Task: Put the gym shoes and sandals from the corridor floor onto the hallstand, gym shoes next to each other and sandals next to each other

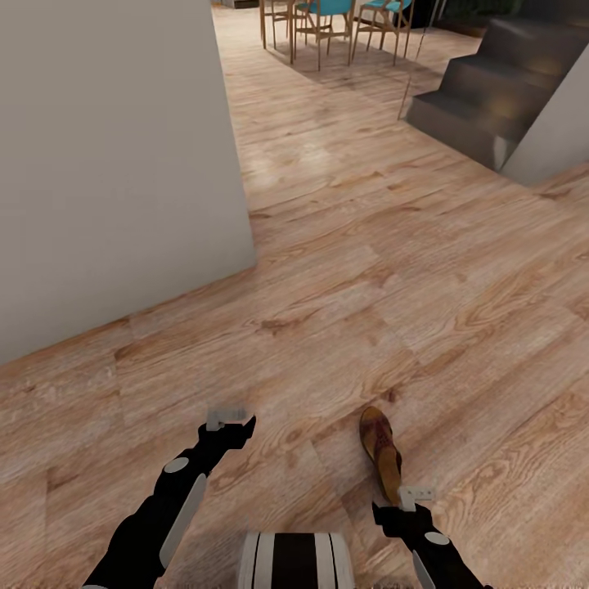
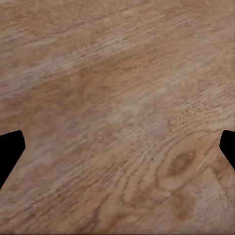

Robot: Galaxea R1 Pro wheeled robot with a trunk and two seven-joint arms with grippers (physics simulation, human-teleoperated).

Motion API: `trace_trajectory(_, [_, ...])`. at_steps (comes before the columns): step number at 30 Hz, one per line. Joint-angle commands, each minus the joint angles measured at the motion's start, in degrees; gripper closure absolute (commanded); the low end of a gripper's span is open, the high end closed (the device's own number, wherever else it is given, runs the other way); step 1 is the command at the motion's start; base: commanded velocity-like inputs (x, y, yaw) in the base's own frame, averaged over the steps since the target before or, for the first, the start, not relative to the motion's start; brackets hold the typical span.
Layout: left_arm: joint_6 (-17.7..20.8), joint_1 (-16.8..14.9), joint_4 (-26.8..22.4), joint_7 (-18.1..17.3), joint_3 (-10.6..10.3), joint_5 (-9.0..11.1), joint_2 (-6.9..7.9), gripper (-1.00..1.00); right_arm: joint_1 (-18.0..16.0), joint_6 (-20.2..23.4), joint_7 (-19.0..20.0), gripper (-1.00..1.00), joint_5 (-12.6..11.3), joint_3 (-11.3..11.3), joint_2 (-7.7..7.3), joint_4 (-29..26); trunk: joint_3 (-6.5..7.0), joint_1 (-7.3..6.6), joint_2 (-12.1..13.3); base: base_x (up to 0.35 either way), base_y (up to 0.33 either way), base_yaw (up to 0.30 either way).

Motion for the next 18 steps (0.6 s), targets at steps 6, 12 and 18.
trace_trajectory(6, [0.31,-0.01,-0.13,0.00,0.01,0.47,0.00,-1.00,0.00,0.34,-0.06,-1.00,0.04,-0.01,0.00,-0.12,-1.16,0.07,-0.06,0.000,0.000,0.000])
trace_trajectory(12, [0.31,-0.01,-0.13,0.00,0.01,0.47,0.00,-1.00,0.02,0.33,-0.06,-1.00,0.04,-0.01,0.00,-0.12,-1.26,0.07,-0.06,0.000,0.000,0.000])
trace_trajectory(18, [0.30,-0.01,-0.15,0.00,0.01,0.47,-0.02,-1.00,0.01,0.34,-0.05,-1.00,0.04,-0.01,0.00,-0.12,-1.28,0.07,-0.06,0.063,-0.052,0.000])
